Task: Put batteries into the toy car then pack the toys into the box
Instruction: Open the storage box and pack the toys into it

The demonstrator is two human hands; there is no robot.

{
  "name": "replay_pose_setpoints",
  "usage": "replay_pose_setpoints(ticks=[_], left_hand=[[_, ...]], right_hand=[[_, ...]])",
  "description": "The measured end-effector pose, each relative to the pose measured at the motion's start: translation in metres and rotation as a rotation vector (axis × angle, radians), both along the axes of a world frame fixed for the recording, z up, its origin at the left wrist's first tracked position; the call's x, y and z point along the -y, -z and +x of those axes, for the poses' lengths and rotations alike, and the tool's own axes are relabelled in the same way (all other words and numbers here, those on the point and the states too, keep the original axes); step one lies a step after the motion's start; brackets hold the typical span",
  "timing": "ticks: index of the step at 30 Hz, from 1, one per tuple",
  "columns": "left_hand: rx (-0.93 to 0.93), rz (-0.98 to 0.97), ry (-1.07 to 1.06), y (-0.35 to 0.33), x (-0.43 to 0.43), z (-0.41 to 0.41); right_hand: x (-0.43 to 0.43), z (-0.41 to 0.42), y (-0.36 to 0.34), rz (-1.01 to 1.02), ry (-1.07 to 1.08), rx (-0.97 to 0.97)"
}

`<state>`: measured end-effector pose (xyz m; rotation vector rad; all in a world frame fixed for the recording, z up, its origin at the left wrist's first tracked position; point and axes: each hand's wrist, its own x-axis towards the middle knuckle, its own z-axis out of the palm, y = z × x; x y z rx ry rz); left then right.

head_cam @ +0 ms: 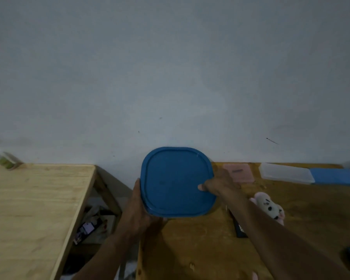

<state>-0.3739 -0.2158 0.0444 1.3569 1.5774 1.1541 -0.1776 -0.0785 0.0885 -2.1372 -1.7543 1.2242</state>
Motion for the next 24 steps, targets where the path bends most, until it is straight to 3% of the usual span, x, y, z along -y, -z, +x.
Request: replay_pose_setpoints(ticks=[2, 5, 8, 13, 17, 20, 22, 24], left_hand=[[0.105, -0.002, -0.048, -0.007, 0.002, 0.001], [0.004, -0.014, -0.091, -0.009, 0.001, -0.001], [0.040, -0.053, -0.039, -0.002, 0.001, -0.003], [0.243, -0.141, -0.136, 0.003, -0.008, 0.006], [0.124, -0.170, -0.164, -0.034, -0.002, 0.019], [0.268, -0.211, -0.165, -0.021, 0.001, 0.014], [0.104, -0.177, -0.165, -0.002, 0.001, 0.003], [-0.109, -0.011, -0.070, 0.005, 0.005, -0.007]], right_hand=[[-0.001, 0.000, 0.000, -0.019, 0.009, -0.012], [0.000, -0.001, -0.001, -0.015, 0.037, -0.054], [0.003, 0.000, 0.000, -0.002, 0.066, -0.114], [0.005, 0.003, -0.002, -0.036, 0.098, -0.208], [0.009, 0.005, -0.004, -0.003, 0.086, -0.191], [0.009, 0.008, -0.005, -0.003, 0.081, -0.192], [0.008, 0.010, -0.009, 0.021, 0.071, -0.192], [0.010, 0.012, -0.013, 0.053, 0.052, -0.177]])
